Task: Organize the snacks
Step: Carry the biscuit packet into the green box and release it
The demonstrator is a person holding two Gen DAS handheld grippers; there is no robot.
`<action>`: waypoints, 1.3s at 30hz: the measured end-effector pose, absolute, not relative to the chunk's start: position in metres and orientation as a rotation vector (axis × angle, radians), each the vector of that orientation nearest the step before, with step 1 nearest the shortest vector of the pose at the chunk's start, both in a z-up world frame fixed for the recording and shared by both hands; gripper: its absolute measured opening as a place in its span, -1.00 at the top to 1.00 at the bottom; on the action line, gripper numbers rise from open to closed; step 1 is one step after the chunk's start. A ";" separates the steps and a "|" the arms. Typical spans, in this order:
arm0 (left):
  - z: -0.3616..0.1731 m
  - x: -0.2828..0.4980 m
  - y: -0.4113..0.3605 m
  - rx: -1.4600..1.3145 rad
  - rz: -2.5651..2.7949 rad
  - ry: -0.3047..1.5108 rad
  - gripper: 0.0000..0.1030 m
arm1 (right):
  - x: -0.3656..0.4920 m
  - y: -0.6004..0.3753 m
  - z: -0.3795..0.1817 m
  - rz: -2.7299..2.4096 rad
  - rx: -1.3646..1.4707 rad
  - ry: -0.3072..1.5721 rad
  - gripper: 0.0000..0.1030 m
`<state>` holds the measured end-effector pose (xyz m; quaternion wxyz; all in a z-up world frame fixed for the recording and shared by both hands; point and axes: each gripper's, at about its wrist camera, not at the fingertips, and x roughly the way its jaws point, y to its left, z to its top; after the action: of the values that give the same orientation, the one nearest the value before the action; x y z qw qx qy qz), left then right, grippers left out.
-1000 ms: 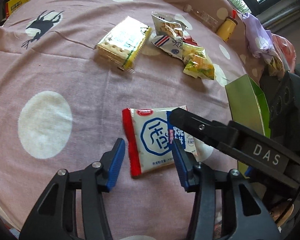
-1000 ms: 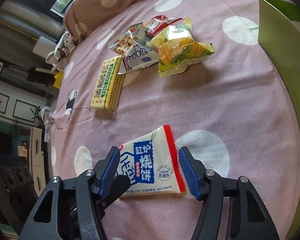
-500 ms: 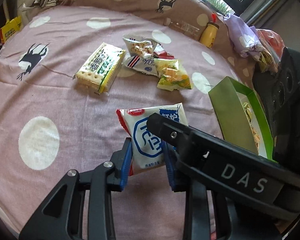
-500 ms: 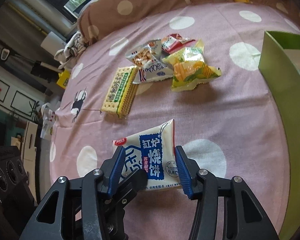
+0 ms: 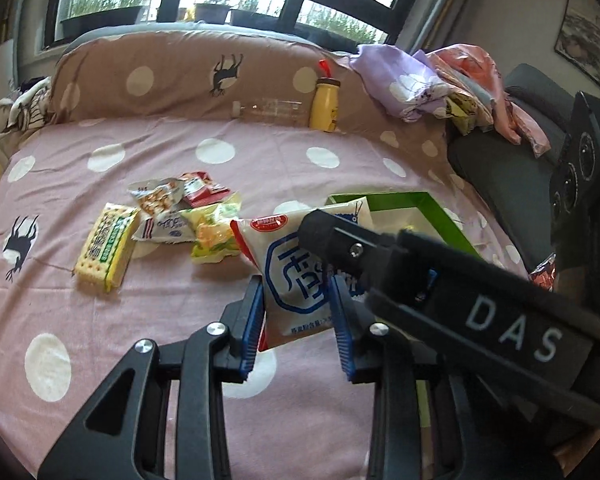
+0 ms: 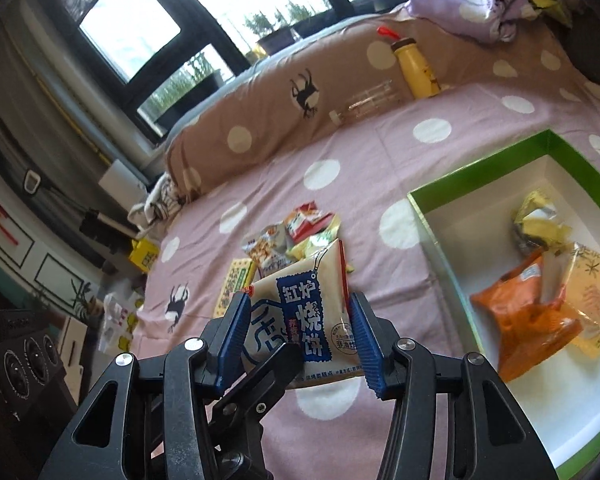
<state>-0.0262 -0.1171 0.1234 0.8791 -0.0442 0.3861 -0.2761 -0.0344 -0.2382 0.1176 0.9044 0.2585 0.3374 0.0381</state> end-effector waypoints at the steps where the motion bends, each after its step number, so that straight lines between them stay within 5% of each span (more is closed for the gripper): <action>1: 0.125 -0.026 -0.125 -0.078 -0.593 0.796 0.37 | -0.039 -0.246 0.120 0.069 0.550 0.676 -0.04; 14: 0.128 -0.009 -0.221 0.025 -0.766 0.785 0.37 | -0.069 -0.349 0.111 -0.056 0.788 0.515 -0.04; 32: 0.090 0.001 -0.271 0.077 -0.770 0.912 0.40 | -0.068 -0.388 0.070 -0.237 0.915 0.612 -0.04; 35: 0.091 0.000 -0.268 0.078 -0.756 0.891 0.26 | -0.068 -0.390 0.070 -0.245 0.921 0.608 -0.05; 39: 0.098 -0.003 -0.256 0.066 -0.743 0.866 -0.19 | -0.072 -0.387 0.075 -0.266 0.909 0.593 -0.11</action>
<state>-0.0027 -0.2560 0.0980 0.8411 0.0311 0.4097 -0.3518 -0.0718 -0.3873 0.0746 0.8479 0.4314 0.2813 -0.1261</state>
